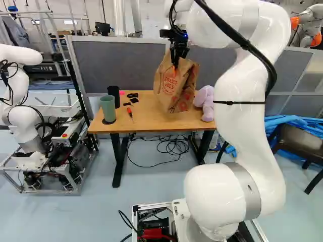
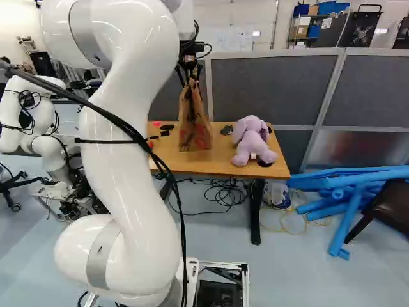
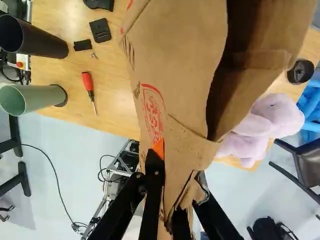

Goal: Pick up the bag on the ground and place it on the table

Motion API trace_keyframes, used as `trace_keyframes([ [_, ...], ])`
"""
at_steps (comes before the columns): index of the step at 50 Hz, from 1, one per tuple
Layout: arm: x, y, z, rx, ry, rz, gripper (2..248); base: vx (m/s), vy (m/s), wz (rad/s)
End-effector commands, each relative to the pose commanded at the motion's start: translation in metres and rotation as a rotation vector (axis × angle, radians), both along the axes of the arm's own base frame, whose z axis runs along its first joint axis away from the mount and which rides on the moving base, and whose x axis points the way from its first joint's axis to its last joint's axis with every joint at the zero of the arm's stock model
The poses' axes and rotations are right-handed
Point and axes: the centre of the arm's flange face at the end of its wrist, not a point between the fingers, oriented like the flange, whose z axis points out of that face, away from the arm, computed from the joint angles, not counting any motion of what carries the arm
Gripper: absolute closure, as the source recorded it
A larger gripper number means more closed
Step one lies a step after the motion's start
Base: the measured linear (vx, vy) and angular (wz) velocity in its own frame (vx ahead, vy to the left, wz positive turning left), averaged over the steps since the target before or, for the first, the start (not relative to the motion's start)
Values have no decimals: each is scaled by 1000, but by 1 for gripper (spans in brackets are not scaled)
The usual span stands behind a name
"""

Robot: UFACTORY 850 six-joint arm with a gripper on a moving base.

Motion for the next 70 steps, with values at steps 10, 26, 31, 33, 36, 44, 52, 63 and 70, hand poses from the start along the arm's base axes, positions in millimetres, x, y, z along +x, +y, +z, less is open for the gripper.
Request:
trace_keyframes([
  [10, 14, 0, -16, 0, 17, 0, 229, 0, 0, 0],
  [26, 36, 0, -41, 1, 41, 1, 229, 0, 0, 0],
  [31, 43, 0, -49, 1, 48, 1, 229, 0, 0, 0],
  [33, 45, 0, -52, 1, 51, 1, 229, 0, 0, 0],
  [36, 49, 0, -57, 1, 56, 1, 229, 0, 0, 0],
  [44, 58, 0, -70, 1, 67, 1, 229, 0, 0, 0],
  [52, 67, 0, -83, 2, 79, 2, 229, 0, 0, 0],
  [63, 77, 0, -100, 2, 96, 2, 229, 0, 0, 0],
  [70, 81, -1, -108, 2, 103, 2, 229, 0, 0, 0],
])
